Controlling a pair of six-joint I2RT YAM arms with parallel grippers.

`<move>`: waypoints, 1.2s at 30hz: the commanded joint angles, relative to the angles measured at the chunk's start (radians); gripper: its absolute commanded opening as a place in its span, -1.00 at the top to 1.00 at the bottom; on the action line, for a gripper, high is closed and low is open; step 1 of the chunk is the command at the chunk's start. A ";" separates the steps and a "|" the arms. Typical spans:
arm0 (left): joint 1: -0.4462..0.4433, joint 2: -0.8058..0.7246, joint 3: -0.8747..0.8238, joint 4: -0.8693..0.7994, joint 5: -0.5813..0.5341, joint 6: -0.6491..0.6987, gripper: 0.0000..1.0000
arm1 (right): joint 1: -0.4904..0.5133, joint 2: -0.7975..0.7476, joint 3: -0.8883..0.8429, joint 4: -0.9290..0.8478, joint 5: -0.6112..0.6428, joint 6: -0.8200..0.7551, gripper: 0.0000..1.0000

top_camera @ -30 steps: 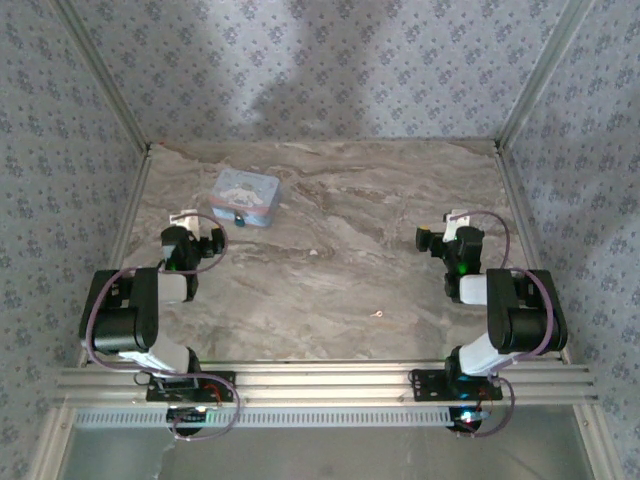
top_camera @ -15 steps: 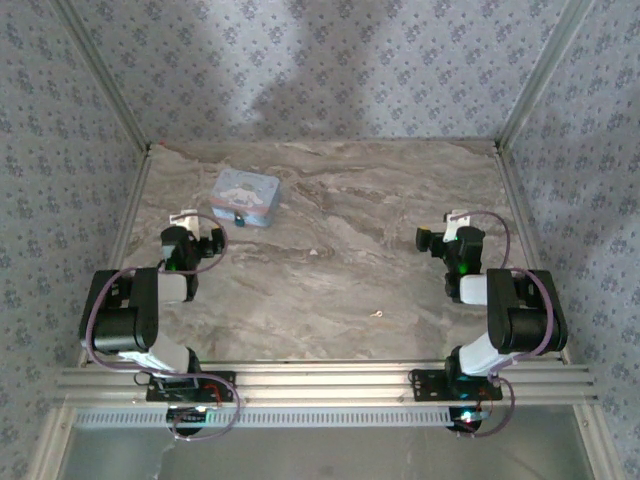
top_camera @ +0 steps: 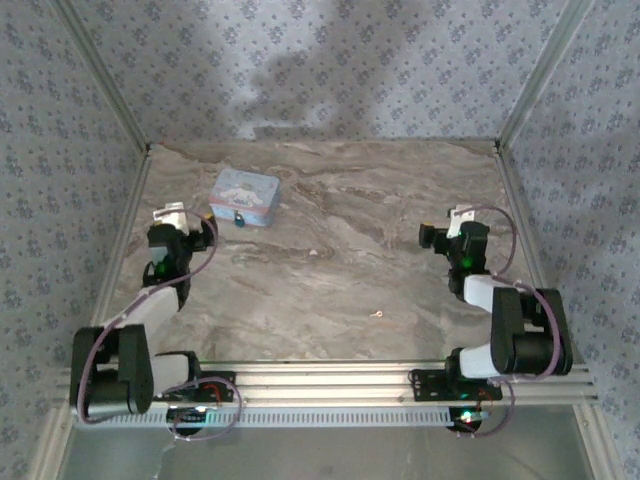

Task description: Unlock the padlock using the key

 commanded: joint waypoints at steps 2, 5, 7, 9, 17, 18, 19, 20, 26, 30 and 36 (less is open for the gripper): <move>-0.003 -0.100 0.104 -0.302 0.015 -0.152 -0.96 | 0.008 -0.144 0.088 -0.271 0.027 0.078 -1.00; -0.003 -0.147 0.155 -0.425 0.041 -0.277 -0.96 | 0.030 -0.215 0.163 -0.478 0.027 0.151 -1.00; -0.003 -0.171 0.172 -0.471 0.076 -0.347 -0.96 | 0.049 -0.238 0.215 -0.603 0.023 0.224 -1.00; -0.003 -0.190 0.168 -0.480 0.131 -0.417 -0.95 | 0.077 -0.247 0.259 -0.711 0.016 0.280 -1.00; -0.074 -0.213 0.121 -0.450 0.262 -0.602 -0.96 | 0.311 -0.202 0.383 -1.030 0.021 0.348 -0.86; -0.094 -0.207 0.119 -0.441 0.264 -0.609 -0.96 | 0.337 -0.190 0.395 -1.059 0.019 0.360 -0.83; -0.119 -0.201 0.117 -0.433 0.263 -0.621 -0.96 | 0.367 -0.174 0.410 -1.092 0.011 0.366 -0.80; -0.142 -0.189 0.116 -0.421 0.261 -0.635 -0.96 | 0.396 -0.159 0.426 -1.127 0.007 0.379 -0.77; -0.295 -0.101 0.150 -0.356 0.214 -0.650 -0.96 | 0.540 -0.059 0.485 -1.332 -0.023 0.407 -0.61; -0.355 -0.029 0.193 -0.328 0.192 -0.642 -0.96 | 0.605 0.004 0.510 -1.433 -0.020 0.391 -0.50; -0.389 0.054 0.250 -0.311 0.192 -0.642 -0.96 | 0.652 0.086 0.517 -1.489 -0.082 0.370 -0.29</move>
